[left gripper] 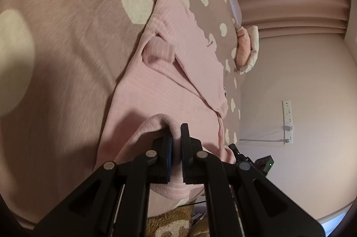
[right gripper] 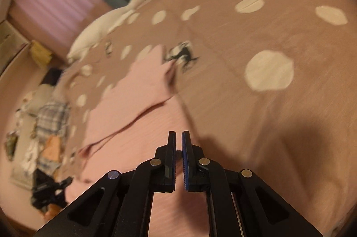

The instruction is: Fold small clothes

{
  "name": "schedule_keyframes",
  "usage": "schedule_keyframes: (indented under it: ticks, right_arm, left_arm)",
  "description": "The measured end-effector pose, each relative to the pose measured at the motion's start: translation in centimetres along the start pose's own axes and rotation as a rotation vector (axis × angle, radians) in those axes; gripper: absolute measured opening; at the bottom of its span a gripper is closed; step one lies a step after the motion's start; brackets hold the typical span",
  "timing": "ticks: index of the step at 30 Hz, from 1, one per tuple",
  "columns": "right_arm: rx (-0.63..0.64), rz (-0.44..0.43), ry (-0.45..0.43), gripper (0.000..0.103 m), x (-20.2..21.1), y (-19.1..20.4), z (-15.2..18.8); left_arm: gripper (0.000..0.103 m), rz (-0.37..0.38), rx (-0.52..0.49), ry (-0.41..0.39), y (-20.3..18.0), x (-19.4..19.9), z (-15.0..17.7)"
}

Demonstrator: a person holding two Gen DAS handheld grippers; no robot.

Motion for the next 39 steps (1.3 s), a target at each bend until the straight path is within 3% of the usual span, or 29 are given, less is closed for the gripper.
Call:
schedule_keyframes:
  ticks: [3, 5, 9, 15, 17, 18, 19, 21, 26, 29, 32, 39]
  right_arm:
    - [-0.023, -0.021, -0.025, 0.005, 0.4, -0.1, -0.9]
    - [-0.003, 0.023, -0.047, 0.004, 1.0, -0.3, -1.7]
    - [0.022, 0.095, -0.052, 0.004, 0.9, -0.9, -2.5]
    - [0.066, 0.117, 0.013, 0.005, 1.2, -1.1, -1.3]
    - [0.072, 0.128, 0.044, 0.008, 1.1, -1.3, -0.7]
    - [0.071, 0.136, 0.058, 0.017, 1.0, -1.3, -0.5]
    - [0.069, 0.141, 0.070, 0.037, 0.8, -1.4, -0.3]
    - [0.066, 0.141, 0.092, 0.049, 0.6, -1.4, 0.3]
    - [0.097, 0.082, 0.121, 0.049, -0.3, 0.6, 0.9]
    - [0.152, 0.132, 0.166, 0.048, -1.9, 1.2, 1.6]
    - [0.201, 0.190, 0.194, 0.014, -2.9, 1.3, 2.2]
    - [0.150, 0.227, 0.053, 0.008, 0.7, 1.0, 0.0]
  left_arm:
    - [0.007, -0.016, 0.011, -0.006, -0.3, -0.1, -0.8]
    - [0.011, -0.033, 0.003, -0.011, -0.6, -0.1, -1.3]
    - [0.041, -0.106, -0.059, -0.081, -1.5, 1.6, -2.2]
    - [0.042, -0.153, -0.175, -0.153, -2.0, 4.8, -2.5]
    - [0.042, -0.203, -0.227, -0.171, -1.8, 5.1, -2.3]
    - [0.042, -0.231, -0.256, -0.180, -1.7, 5.0, -2.2]
    - [0.042, -0.248, -0.273, -0.182, -1.7, 4.7, -2.2]
    - [0.042, -0.275, -0.303, -0.183, -1.6, 4.0, -2.1]
    - [0.045, -0.297, -0.354, -0.177, -2.3, 1.7, -2.6]
    - [0.052, -0.309, -0.379, -0.175, -2.6, 0.8, -2.8]
    - [0.054, -0.356, -0.427, -0.179, -2.8, -0.3, -2.8]
    - [0.052, -0.449, -0.496, -0.177, -2.1, -3.8, -4.0]
Point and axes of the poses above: each gripper's, at about its wrist camera, not at the fingertips, and x roughly against the way its jaws point, y to its left, z to its underside, the point moved 9 cm from there along -x, roughly the way its jaws point, and after that the axes turned 11 degrees about x, right-handed, at the moved point
